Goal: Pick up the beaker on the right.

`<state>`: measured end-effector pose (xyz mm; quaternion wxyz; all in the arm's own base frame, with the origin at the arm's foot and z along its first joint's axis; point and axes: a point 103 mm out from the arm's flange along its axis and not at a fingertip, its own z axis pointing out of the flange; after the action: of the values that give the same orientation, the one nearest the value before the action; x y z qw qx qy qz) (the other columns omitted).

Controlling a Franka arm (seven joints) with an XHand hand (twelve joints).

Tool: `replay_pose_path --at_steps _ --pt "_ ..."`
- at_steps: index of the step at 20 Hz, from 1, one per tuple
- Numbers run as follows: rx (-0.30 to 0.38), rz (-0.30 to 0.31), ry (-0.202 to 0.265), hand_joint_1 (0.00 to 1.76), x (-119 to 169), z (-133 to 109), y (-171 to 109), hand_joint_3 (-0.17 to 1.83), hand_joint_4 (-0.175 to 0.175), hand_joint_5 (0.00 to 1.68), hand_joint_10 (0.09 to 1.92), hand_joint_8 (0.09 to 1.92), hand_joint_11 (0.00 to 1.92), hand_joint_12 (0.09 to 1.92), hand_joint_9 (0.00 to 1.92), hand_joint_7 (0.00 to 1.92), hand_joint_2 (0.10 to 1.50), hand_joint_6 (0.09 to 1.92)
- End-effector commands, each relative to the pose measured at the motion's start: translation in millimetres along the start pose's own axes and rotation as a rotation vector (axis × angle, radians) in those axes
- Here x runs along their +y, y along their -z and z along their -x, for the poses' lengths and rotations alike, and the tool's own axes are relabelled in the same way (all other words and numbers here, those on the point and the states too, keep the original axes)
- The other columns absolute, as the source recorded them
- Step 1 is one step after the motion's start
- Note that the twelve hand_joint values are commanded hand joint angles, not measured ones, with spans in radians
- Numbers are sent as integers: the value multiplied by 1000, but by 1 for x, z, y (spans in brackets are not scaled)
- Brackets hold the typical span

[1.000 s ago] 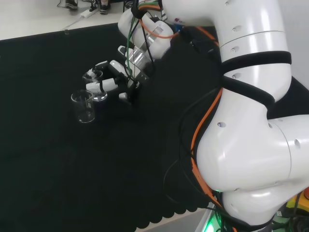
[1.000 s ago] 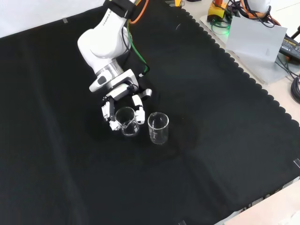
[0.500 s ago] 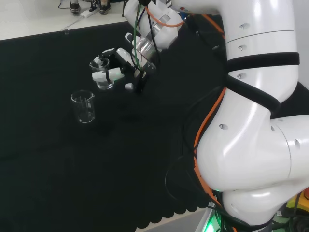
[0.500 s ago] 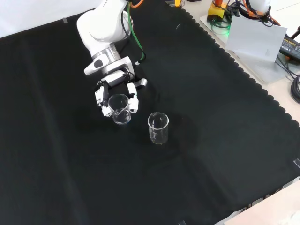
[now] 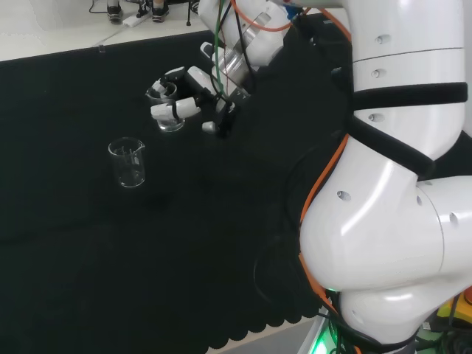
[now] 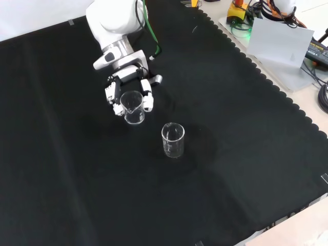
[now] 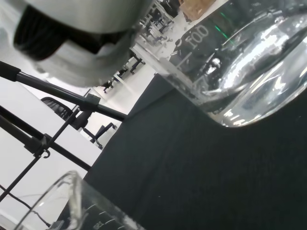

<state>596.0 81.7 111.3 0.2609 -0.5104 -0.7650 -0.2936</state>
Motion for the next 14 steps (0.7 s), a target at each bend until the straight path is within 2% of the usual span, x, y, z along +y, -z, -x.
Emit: replay_pose_path --at_steps 1,6,14 --pt "-35 -23 -1 1162 -27 -5 29 708 27 1261 396 306 1255 784 1534 1686 635 719" --pt "-63 -60 6 1162 -43 -16 34 717 25 1261 415 318 1255 784 1529 1684 631 724" --pt "-87 -84 2 1160 -63 -23 42 729 35 1257 472 360 1250 792 1509 1672 626 736"
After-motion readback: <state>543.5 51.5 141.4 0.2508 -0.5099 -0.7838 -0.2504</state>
